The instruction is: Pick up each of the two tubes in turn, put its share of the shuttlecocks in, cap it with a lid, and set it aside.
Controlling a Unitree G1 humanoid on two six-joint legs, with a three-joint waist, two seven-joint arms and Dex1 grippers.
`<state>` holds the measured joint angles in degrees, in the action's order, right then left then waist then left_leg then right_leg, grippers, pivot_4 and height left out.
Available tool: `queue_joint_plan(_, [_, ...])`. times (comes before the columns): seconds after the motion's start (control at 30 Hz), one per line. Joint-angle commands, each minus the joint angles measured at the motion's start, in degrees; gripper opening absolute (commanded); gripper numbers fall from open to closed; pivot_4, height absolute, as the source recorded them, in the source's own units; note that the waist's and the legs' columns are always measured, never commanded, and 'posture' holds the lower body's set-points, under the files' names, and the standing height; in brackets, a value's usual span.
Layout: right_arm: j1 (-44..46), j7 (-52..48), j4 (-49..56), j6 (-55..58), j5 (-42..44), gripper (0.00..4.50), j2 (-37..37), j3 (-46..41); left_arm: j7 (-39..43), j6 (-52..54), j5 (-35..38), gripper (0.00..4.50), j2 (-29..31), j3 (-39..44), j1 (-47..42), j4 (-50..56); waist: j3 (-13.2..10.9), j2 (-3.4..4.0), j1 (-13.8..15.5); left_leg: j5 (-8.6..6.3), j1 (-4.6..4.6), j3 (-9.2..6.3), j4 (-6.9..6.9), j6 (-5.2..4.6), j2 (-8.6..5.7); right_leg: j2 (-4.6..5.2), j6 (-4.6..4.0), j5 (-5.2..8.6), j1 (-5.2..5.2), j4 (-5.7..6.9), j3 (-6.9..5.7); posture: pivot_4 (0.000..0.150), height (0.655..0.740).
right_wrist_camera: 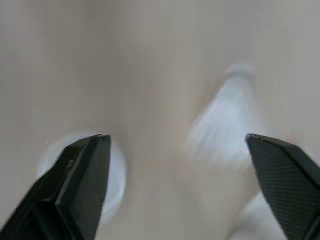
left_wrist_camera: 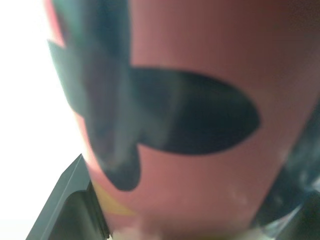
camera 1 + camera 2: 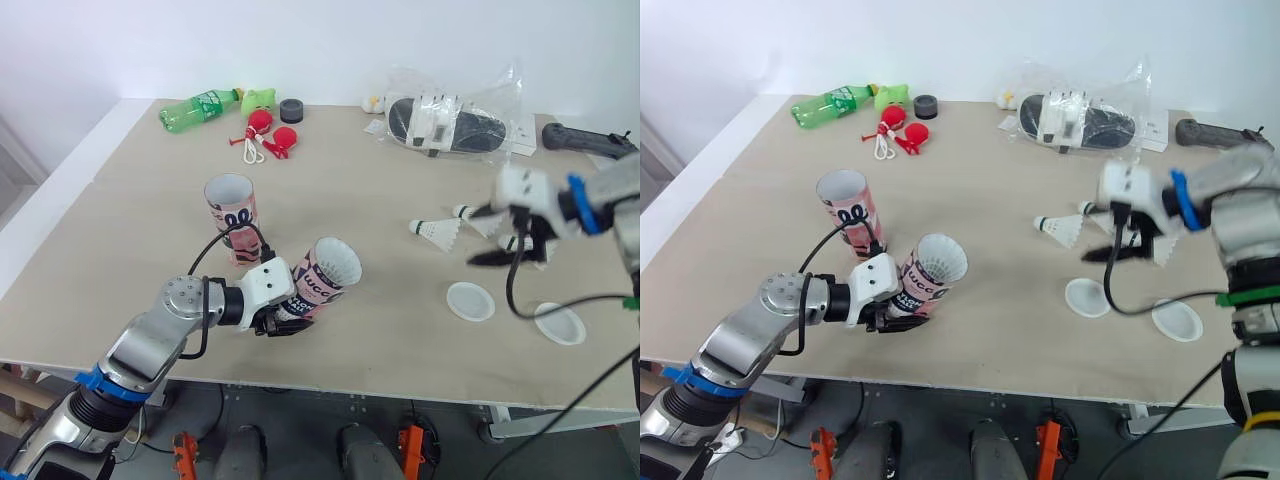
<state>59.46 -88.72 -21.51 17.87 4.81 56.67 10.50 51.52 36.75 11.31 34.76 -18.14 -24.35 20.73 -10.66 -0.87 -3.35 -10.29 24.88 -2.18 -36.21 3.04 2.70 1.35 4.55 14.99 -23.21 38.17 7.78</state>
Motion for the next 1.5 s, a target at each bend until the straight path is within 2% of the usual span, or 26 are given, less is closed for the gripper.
queue_joint_plan(0.03, [2.8,-3.3,15.2,12.0,11.8,3.01,-4.2,-2.7,-0.3,-0.4,0.0,2.99,-0.6,-0.1,-0.9,0.1,0.0,0.0,-0.1,0.0,0.0,-0.16,0.02,0.0,0.02,-0.08,-0.01,0.0,0.02,0.02,-0.04,0.15,0.74])
queue_joint_plan(0.07, [2.5,-3.1,17.5,12.7,12.3,2.83,-4.8,-2.0,-0.2,-0.4,-0.1,2.99,-0.7,-0.2,-1.0,0.0,0.0,-0.01,0.0,0.0,0.01,-0.19,0.02,0.0,0.02,-0.1,-0.02,0.01,0.02,0.03,-0.06,0.15,0.74])
queue_joint_plan(0.13, [2.7,-1.8,20.6,14.1,12.8,1.69,-6.5,-0.5,-0.1,-0.6,-0.2,2.99,-0.8,-0.3,-1.3,-0.4,0.0,-0.03,0.6,0.0,0.1,-0.46,0.0,0.0,0.01,-0.1,-0.06,0.05,0.08,0.02,-0.32,0.15,0.74])
queue_joint_plan(0.23, [2.7,-2.1,24.4,16.4,13.5,0.33,-8.9,3.4,-0.1,-0.8,-0.3,2.99,-1.0,-0.6,-1.5,-0.8,0.0,-0.03,0.8,0.01,0.23,-0.46,-0.12,0.02,-0.03,-0.02,-0.05,0.06,0.06,0.01,-0.38,0.15,0.74])
queue_joint_plan(0.27, [2.6,-2.4,25.1,16.3,13.3,0.05,-9.3,4.6,-0.1,-0.9,-0.4,2.99,-1.1,-0.7,-1.5,-0.9,0.0,-0.03,0.8,0.01,0.23,-0.45,-0.12,0.03,-0.04,-0.01,-0.04,0.06,0.06,0.01,-0.37,0.15,0.74])
queue_joint_plan(0.47, [2.0,-2.0,26.4,14.1,11.2,0.05,-11.5,9.7,-0.4,-0.6,-0.5,2.99,-1.2,-0.9,-1.3,-0.7,0.0,-0.03,0.7,0.03,0.21,-0.51,-0.12,0.04,-0.03,-0.04,-0.07,0.05,0.05,0.05,-0.43,0.15,0.74])
queue_joint_plan(0.9, [3.8,2.5,24.8,1.4,-5.4,0.05,-19.3,23.6,-1.0,-0.5,-0.7,2.99,-1.7,-1.5,-1.3,-0.6,0.0,-0.03,0.7,0.2,0.15,-0.58,-0.12,0.11,-0.02,-0.04,0.05,0.0,0.1,0.08,-0.54,0.15,0.74])
queue_joint_plan(1.1, [4.9,2.2,21.9,-1.6,-9.1,0.05,-22.6,25.7,-1.3,-0.1,-0.8,2.99,-1.9,-1.5,-0.9,-0.2,0.1,-0.1,0.6,0.3,-0.02,-0.6,-0.12,0.09,0.04,-0.06,0.13,-0.04,0.2,0.08,-0.63,0.15,0.74])
queue_joint_plan(1.23, [5.3,1.1,21.8,-1.5,-8.7,0.05,-24.2,24.9,-1.6,0.0,-0.8,2.99,-2.1,-1.5,-0.7,0.0,0.1,-0.11,0.5,0.3,-0.28,-0.58,-0.1,0.08,0.06,-0.07,0.1,-0.06,0.41,0.08,-0.62,0.15,0.74])
queue_joint_plan(1.5, [6.6,-2.6,27.3,9.0,3.4,0.05,-20.8,13.3,-1.7,-0.9,-1.1,2.99,-2.2,-1.1,-0.1,-0.2,0.1,-0.11,0.7,0.32,-0.11,-0.6,-0.1,0.1,0.06,-0.07,0.06,-0.09,0.32,0.09,-0.61,0.15,0.74])
